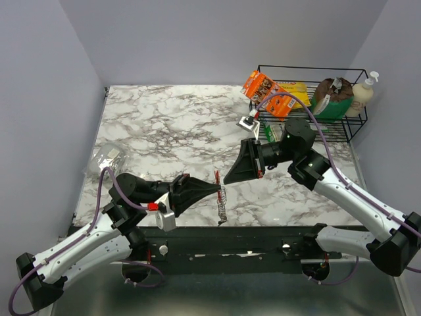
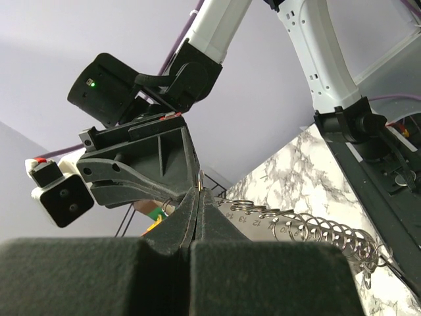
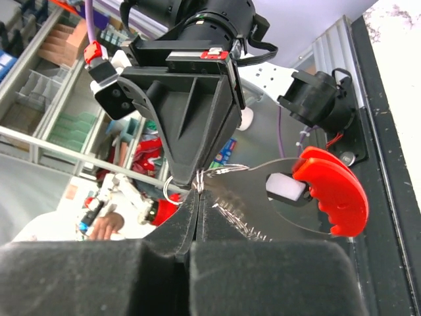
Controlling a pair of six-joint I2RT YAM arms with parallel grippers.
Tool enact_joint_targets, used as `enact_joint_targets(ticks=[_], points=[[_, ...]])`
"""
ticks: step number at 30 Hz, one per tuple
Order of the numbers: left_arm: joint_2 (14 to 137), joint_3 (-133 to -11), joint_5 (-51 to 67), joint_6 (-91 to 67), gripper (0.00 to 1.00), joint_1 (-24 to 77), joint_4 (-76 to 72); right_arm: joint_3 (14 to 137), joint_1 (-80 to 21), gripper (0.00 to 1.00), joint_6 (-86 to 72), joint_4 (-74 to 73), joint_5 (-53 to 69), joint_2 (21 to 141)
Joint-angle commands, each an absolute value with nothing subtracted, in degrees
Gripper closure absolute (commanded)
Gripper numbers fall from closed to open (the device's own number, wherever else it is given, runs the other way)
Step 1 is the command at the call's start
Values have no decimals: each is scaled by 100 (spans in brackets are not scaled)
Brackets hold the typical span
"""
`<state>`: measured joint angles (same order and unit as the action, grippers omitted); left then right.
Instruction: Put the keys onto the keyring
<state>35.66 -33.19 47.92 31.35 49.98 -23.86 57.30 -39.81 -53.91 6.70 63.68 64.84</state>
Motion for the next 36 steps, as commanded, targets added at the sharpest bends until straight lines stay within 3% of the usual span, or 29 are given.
enact_joint_targets(ticks=[1, 8, 9, 11, 12, 14, 15, 18, 20, 23, 25, 27, 33, 35, 36], points=[[3507, -3349, 4649, 3208, 100, 5036, -2505, 5985, -4025, 100, -4931, 229, 6144, 6443], [3472, -3357, 4457, 3103, 99, 5036, -2268, 6117, -4025, 100, -4518, 18, 5678, 6223], [3454, -3366, 4378, 3042, 87, 5036, -2215, 6152, -4025, 100, -4439, -148, 5608, 6170], [3437, -3366, 4194, 2840, 75, 5036, -2119, 6292, -4025, 100, -4106, -491, 5424, 6152], [3437, -3358, 4071, 2656, 62, 5036, -2153, 6345, -4025, 100, -3991, -605, 5362, 6135], [3410, -3340, 3763, 2287, 51, 5036, -2241, 6372, -4025, 100, -3754, -764, 5221, 6100], [3410, -3357, 3509, 1920, 41, 5036, -2233, 6363, -4025, 100, -3701, -782, 5186, 6074], [3463, -3463, 2877, 1103, 24, 5036, -2233, 6302, -4025, 100, -3464, -826, 5002, 5977], [3559, -3585, 2498, 592, 17, 5036, -2241, 6276, -4017, 100, -3218, -905, 4817, 5889], [3769, -3900, 1287, -595, 1, 5036, -1814, 6179, -4017, 99, -2761, -984, 4545, 5679], [3910, -4138, 428, -1288, 1, 5027, -1400, 6109, -4025, 100, -2315, -1159, 4369, 5581], [4174, -4586, 377, -1301, 1, 5010, -715, 6100, -4017, 100, -1944, -1318, 4298, 5467], [4877, -5879, 2019, -282, 2, 4983, 1001, 6021, -4017, 100, -801, -1828, 4429, 5309], [4983, -6098, 2537, -133, 5, 4975, 1177, 6003, -4017, 100, -519, -1907, 4700, 5282], [4957, -6108, 3384, -27, 10, 4966, 1091, 5977, -4017, 100, -266, -1899, 5076, 5195]])
